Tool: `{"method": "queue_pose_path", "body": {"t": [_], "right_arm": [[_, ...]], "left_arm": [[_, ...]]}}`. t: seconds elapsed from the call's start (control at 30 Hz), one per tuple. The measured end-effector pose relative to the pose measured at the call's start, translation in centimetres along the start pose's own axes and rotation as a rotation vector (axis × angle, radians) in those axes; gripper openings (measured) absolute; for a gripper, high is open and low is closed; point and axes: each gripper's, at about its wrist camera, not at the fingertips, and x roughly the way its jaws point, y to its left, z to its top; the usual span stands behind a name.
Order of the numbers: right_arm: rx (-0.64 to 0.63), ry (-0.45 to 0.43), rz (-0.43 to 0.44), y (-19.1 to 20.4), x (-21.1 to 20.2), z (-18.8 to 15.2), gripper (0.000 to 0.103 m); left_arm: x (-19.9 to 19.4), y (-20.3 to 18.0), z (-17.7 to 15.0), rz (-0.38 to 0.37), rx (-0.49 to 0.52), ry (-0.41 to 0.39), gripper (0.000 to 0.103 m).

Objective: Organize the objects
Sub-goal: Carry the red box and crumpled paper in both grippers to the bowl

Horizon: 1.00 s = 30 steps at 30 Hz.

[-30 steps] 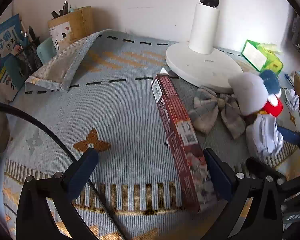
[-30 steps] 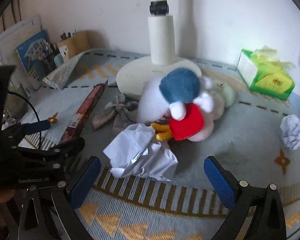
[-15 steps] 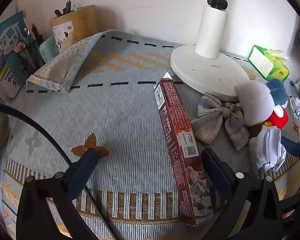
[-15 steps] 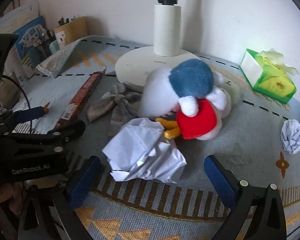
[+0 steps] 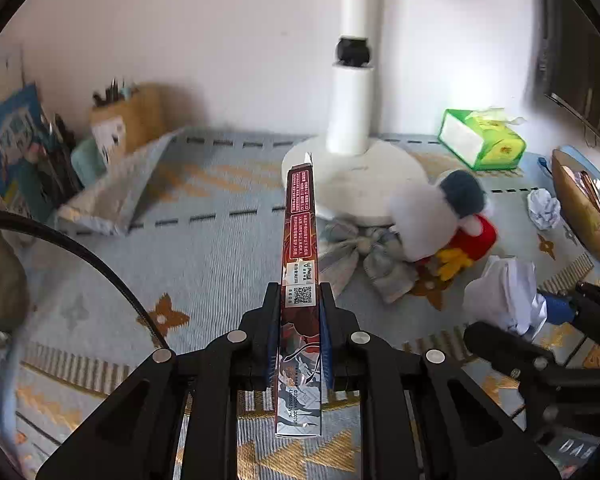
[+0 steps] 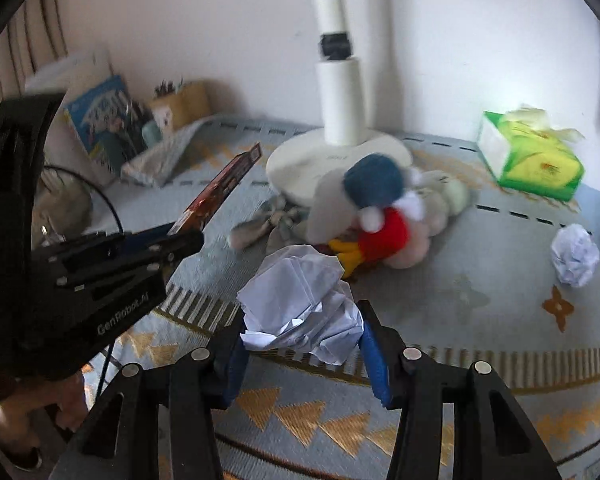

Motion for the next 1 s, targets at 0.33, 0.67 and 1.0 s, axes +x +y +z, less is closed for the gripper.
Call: {"method": "queue_pose_path", "body": {"t": [0.33, 0.67, 1.0], "right_arm": [[0.090, -0.110, -0.006, -3.0, -5.8, 0.4, 0.049], [0.136, -0.252, 0.005, -5.3, -12.1, 0.8, 0.050], [0.180, -0.307, -0.012, -9.2, -16.2, 0.7, 0.050]], "left_arm": [[-4.8, -2.5, 2.5, -0.040, 0.024, -0.107, 0.014], [-8.7, -5.5, 4.7, -0.124, -0.006, -0.190, 0.014], [-9.7, -11.3, 7.1, -0.188, 0.065, -0.226, 0.014]]}}
